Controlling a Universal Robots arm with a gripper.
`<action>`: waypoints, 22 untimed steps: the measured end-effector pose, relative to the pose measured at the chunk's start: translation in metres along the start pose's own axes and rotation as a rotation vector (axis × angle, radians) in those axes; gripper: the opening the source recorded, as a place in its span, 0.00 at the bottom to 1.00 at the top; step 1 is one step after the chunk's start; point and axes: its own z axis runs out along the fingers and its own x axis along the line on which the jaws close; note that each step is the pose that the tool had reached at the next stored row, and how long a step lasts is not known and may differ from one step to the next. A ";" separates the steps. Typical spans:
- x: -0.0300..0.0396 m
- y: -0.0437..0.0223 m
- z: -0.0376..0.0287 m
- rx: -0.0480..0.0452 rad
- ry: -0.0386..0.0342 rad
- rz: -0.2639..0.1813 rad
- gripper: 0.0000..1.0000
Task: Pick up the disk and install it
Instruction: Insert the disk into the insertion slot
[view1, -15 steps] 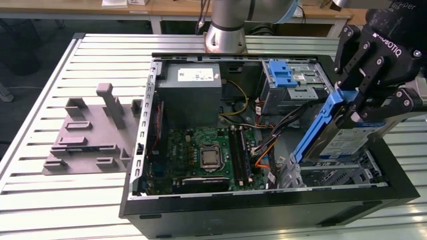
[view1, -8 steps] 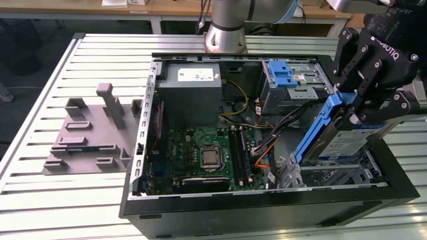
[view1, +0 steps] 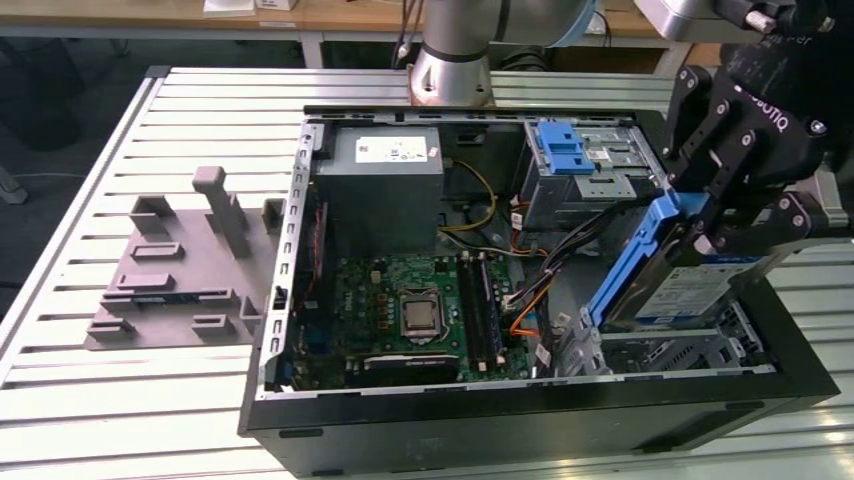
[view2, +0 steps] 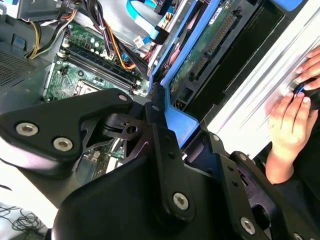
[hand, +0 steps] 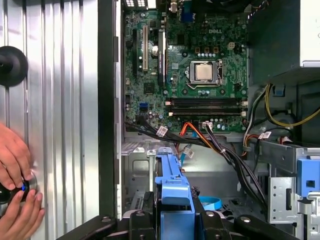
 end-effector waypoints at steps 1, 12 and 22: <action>0.0000 0.0000 0.0009 0.0001 0.0000 0.000 0.36; 0.0001 0.0000 0.0109 0.0000 0.0000 0.000 0.36; 0.0001 0.0000 0.0190 0.0000 0.0001 0.000 0.36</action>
